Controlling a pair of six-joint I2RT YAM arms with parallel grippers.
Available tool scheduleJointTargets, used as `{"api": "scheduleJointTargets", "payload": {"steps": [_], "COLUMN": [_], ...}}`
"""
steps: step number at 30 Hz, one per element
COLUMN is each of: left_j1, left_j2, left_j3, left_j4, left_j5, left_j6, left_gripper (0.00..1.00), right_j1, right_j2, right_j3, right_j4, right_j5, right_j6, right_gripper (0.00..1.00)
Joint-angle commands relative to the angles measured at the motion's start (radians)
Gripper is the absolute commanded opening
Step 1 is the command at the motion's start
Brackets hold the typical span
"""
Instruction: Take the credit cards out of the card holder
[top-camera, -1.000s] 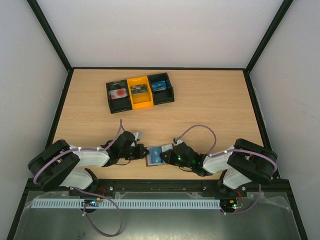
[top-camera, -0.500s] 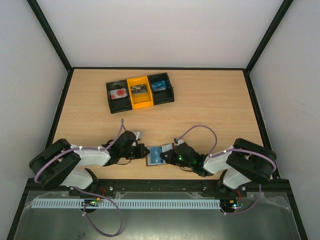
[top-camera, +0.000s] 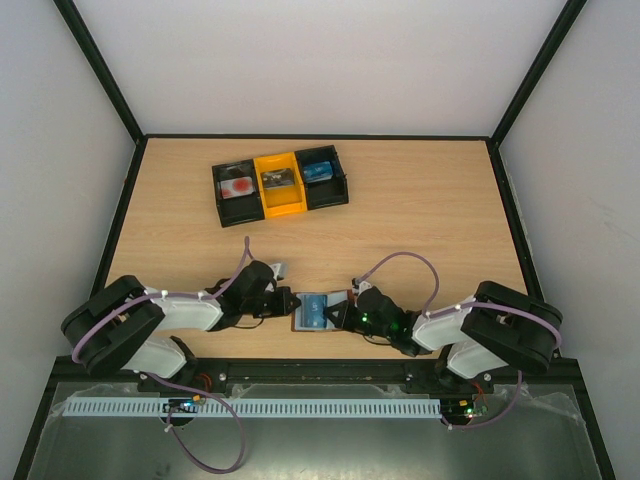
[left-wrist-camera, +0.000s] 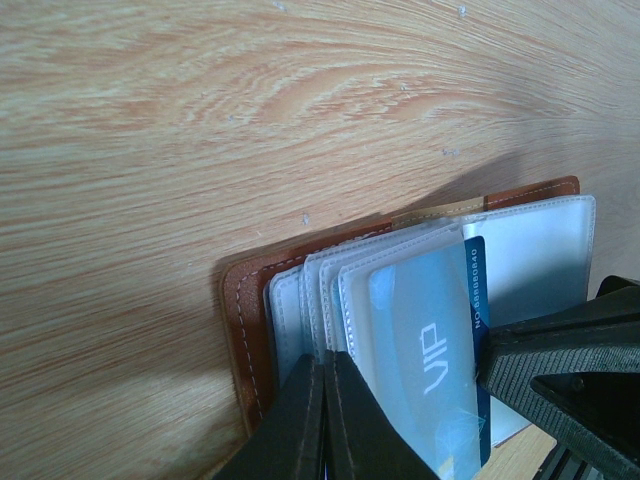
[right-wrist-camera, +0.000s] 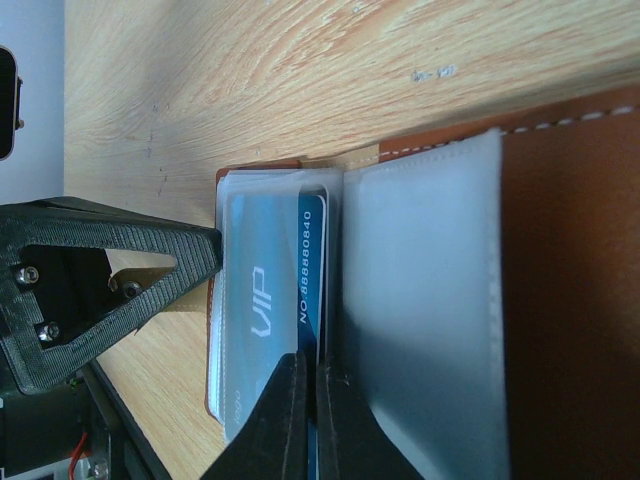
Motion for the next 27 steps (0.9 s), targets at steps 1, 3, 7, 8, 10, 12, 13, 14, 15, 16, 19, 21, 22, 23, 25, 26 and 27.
{"api": "scheduleJointTargets", "payload": {"steps": [1,3,7,8,10,12,13,14,15,16,19,21,22,23,25,26,27], "left_j1": [-0.003,-0.003,-0.003,-0.003,-0.003,-0.003,-0.003,-0.002,-0.003,-0.003,-0.002,-0.003,-0.003,-0.002,-0.003,-0.003,-0.004], "left_j2": [0.036,0.032,0.023,0.022,0.019,0.014,0.011,0.009,0.006,0.005,0.001,0.001,0.0,0.002,0.004,0.003,0.004], "left_j3": [-0.014,-0.016,-0.025,-0.027,-0.029,-0.031,-0.031,-0.032,-0.033,-0.036,-0.041,-0.046,-0.047,-0.049,-0.05,-0.049,-0.051], "left_j4": [-0.142,-0.142,-0.136,-0.135,-0.135,-0.137,-0.138,-0.14,-0.141,-0.141,-0.132,-0.126,-0.122,-0.118,-0.117,-0.116,-0.116], "left_j5": [-0.053,-0.055,-0.056,-0.056,-0.054,-0.053,-0.054,-0.054,-0.055,-0.057,-0.054,-0.052,-0.05,-0.048,-0.048,-0.048,-0.047], "left_j6": [0.016,0.014,0.008,0.007,0.008,0.008,0.008,0.01,0.011,0.009,0.004,0.001,-0.001,-0.001,-0.001,-0.001,-0.002], "left_gripper": [0.03,0.03,0.03,0.03,0.03,0.02,0.02,0.02,0.02,0.02,0.02,0.02,0.02,0.02,0.02,0.02,0.02], "right_j1": [-0.008,-0.01,-0.014,-0.014,-0.014,-0.013,-0.015,-0.014,-0.014,-0.013,-0.017,-0.018,-0.019,-0.02,-0.021,-0.022,-0.022], "right_j2": [-0.025,-0.028,-0.032,-0.037,-0.036,-0.031,-0.027,-0.023,-0.02,-0.016,0.004,0.02,0.031,0.046,0.083,0.102,0.117], "right_j3": [-0.016,-0.012,-0.01,-0.014,-0.016,-0.014,-0.015,-0.017,-0.016,-0.016,-0.012,-0.011,-0.011,-0.011,-0.011,-0.012,-0.014], "right_j4": [-0.026,-0.036,-0.034,-0.036,-0.029,-0.016,-0.005,0.007,0.015,0.021,0.034,0.047,0.057,0.072,0.111,0.132,0.158], "right_j5": [0.027,0.03,0.035,0.04,0.041,0.031,0.028,0.026,0.029,0.033,0.043,0.047,0.046,0.041,0.019,0.008,-0.003], "right_j6": [0.001,-0.002,0.002,0.005,0.006,0.007,0.008,0.01,0.012,0.016,0.024,0.03,0.033,0.036,0.041,0.045,0.053], "right_gripper": [0.07,0.04,0.02,0.02,0.03,0.08,0.1,0.11,0.12,0.14,0.16,0.18,0.2,0.21,0.22,0.22,0.22]}}
